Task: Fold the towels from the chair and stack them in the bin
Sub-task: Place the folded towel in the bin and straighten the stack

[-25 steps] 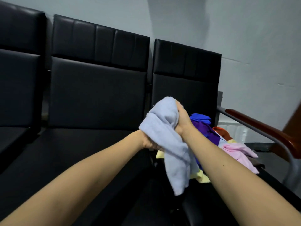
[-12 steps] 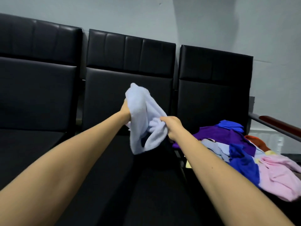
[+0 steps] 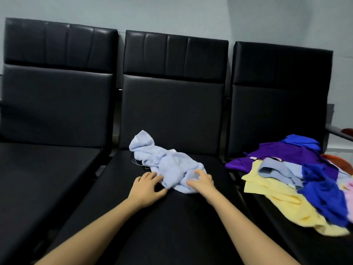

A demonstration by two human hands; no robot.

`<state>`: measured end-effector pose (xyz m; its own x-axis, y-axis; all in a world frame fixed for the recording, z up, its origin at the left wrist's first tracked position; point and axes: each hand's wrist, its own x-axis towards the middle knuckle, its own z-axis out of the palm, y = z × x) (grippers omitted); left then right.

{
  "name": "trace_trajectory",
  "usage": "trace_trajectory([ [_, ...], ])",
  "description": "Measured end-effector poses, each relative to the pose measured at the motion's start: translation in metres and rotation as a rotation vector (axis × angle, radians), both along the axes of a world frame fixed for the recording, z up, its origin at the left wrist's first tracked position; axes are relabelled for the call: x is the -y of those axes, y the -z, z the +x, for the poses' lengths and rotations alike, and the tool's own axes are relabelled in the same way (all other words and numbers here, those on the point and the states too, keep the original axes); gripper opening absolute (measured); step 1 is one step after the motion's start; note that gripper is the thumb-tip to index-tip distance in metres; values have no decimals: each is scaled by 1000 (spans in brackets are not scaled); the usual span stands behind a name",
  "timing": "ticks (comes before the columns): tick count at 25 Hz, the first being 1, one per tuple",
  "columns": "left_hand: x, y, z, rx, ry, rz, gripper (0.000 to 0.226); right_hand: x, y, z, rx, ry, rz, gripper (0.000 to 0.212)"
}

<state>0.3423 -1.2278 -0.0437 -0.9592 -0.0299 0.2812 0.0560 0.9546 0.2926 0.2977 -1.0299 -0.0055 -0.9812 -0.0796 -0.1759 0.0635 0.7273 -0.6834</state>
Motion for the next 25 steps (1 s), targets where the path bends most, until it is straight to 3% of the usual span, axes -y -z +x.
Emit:
trace_trajectory([
  [1,-1,2,-4,-28,19,-14,63,3,0,0,14,-113,89,60],
  [3,-1,4,-10,-66,54,5,58,8,7,-1,-39,-234,199,31],
  [4,-3,2,-9,-87,83,30,51,11,10,1,-114,-188,158,11],
  [6,-12,-10,-6,-78,50,291,30,13,12,3,-273,-2,78,14],
  [9,-33,-63,-10,-196,-140,1071,27,6,-4,2,-440,247,315,30],
  [11,-37,-94,-16,-16,-55,1734,29,5,-14,5,-531,262,323,36],
  [13,-30,-104,-18,153,39,2140,27,14,-23,11,-508,194,128,27],
  [15,-20,-103,-18,255,90,2316,18,27,-34,22,-369,13,-298,7],
  [16,-16,-102,-16,324,175,2427,17,33,-41,30,-243,-140,-520,12],
  [17,-17,-105,-10,407,235,2443,18,37,-45,35,-106,-297,-656,24],
  [18,-20,-108,-3,466,284,2407,14,40,-44,35,-37,-405,-664,40],
  [19,-26,-112,2,436,303,2226,15,42,-42,36,-32,-434,-608,51],
  [20,-32,-114,4,401,275,2042,18,44,-40,36,-59,-400,-525,47],
  [22,-42,-113,3,285,163,1881,23,45,-38,37,-188,-255,-370,29],
  [23,-45,-110,3,168,98,1790,23,43,-39,36,-245,-191,-291,30],
  [25,-42,-99,2,15,-59,1316,19,39,-41,31,-259,-65,-387,31],
])
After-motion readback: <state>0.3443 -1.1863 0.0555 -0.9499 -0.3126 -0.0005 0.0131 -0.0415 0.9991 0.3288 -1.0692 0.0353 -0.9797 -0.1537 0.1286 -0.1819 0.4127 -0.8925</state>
